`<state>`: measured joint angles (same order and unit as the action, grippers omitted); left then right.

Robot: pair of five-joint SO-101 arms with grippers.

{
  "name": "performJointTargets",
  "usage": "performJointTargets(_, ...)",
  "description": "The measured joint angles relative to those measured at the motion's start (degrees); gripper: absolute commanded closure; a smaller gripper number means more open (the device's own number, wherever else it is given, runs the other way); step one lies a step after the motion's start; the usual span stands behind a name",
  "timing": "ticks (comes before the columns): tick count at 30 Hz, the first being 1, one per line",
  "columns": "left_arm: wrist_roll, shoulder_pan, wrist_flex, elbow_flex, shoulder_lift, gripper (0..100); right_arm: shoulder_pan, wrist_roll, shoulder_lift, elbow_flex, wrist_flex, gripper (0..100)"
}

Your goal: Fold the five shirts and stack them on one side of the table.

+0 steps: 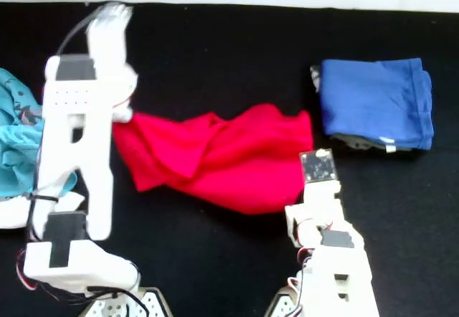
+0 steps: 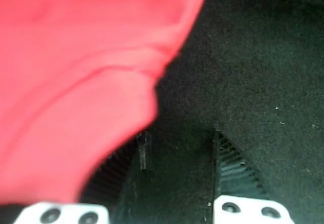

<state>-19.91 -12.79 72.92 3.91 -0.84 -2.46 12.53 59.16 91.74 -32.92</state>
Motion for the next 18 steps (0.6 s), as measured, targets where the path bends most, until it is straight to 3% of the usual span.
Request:
performJointTargets(4, 0.00, -5.98, -13.45, 14.07, 0.00, 91, 0.00, 0.00, 0.00, 0.00, 0.00, 80.3)
performJointTargets(7, 0.00, -10.11, -16.18, 16.62, 0.00, 81, 0.00, 0.00, 0.00, 0.00, 0.00, 80.3)
performJointTargets(13, 0.00, -17.32, -14.51, 16.53, 0.00, 79, -0.62, -0.09, 0.00, 0.18, 0.09, 80.3)
performJointTargets(18, 0.00, -16.62, -2.20, 9.85, 0.00, 79, -0.88, -0.09, 0.00, 0.18, 0.09, 80.3)
